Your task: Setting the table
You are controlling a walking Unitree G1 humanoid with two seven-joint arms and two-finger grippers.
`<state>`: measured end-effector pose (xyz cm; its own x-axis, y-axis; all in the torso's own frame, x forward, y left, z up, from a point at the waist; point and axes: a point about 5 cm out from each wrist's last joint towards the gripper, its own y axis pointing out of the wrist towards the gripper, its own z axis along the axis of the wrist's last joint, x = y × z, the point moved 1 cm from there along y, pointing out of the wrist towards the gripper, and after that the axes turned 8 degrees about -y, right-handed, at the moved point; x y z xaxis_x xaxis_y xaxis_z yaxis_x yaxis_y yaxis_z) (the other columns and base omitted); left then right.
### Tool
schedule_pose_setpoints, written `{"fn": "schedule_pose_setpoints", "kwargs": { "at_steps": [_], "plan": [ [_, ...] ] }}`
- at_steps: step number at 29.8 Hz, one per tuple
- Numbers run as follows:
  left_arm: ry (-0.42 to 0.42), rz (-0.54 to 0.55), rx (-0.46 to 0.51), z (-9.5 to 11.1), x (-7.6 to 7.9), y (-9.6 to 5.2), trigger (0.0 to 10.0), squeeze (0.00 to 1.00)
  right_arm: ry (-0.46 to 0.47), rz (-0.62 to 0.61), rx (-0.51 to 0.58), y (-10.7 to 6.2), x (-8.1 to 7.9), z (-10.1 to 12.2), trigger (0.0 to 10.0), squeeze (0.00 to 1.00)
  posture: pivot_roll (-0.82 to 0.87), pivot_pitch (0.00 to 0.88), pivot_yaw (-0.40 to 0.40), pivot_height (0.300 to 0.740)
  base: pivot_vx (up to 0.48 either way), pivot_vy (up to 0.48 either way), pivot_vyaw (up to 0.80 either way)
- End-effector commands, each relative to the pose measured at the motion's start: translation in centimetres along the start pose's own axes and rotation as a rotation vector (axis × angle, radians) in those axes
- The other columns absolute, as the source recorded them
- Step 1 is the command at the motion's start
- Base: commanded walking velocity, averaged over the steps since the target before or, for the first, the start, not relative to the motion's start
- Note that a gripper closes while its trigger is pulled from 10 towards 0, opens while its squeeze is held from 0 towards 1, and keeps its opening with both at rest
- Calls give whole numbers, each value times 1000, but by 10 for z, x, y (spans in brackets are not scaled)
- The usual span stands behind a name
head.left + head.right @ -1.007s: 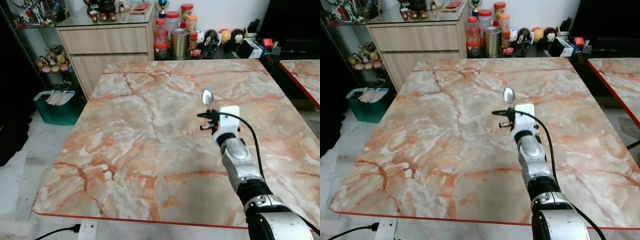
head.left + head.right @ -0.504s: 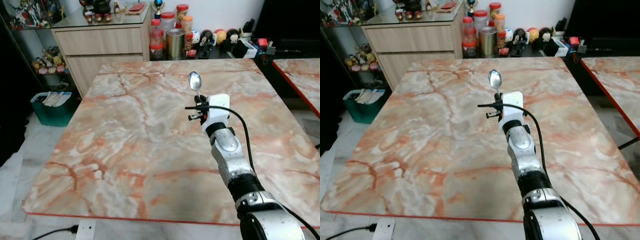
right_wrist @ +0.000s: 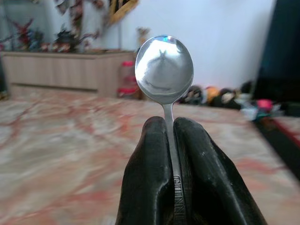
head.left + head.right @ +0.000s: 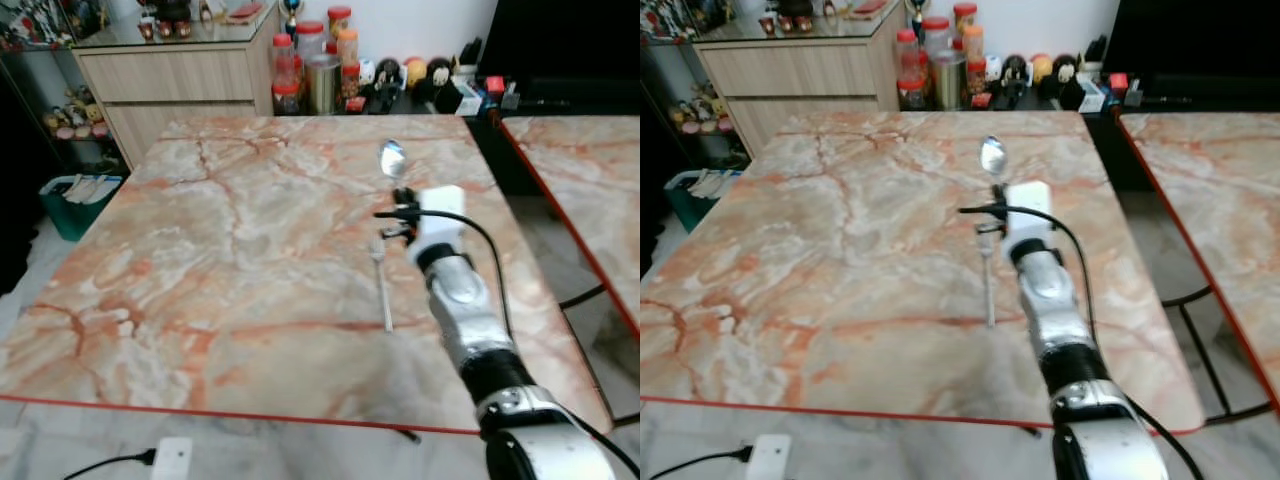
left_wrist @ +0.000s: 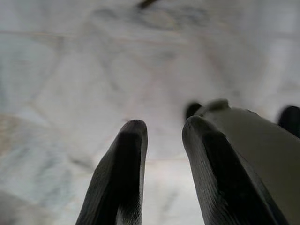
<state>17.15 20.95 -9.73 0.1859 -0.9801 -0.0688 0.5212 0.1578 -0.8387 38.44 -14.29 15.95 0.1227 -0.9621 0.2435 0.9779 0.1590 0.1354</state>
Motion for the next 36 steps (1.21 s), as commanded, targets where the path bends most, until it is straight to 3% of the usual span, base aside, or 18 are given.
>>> {"fn": "schedule_pose_setpoints", "kwargs": {
  "at_steps": [1,36],
  "plan": [
    [18,19,-2,0,-7,0,10000,0,5,28,36,5,-10,12,10000,0,-36,0,28,740,0,-480,0],
    [19,10,3,2,-3,0,10000,0,-14,35,39,4,-8,16,10000,0,-47,0,32,740,0,-480,0]
  ]
}}
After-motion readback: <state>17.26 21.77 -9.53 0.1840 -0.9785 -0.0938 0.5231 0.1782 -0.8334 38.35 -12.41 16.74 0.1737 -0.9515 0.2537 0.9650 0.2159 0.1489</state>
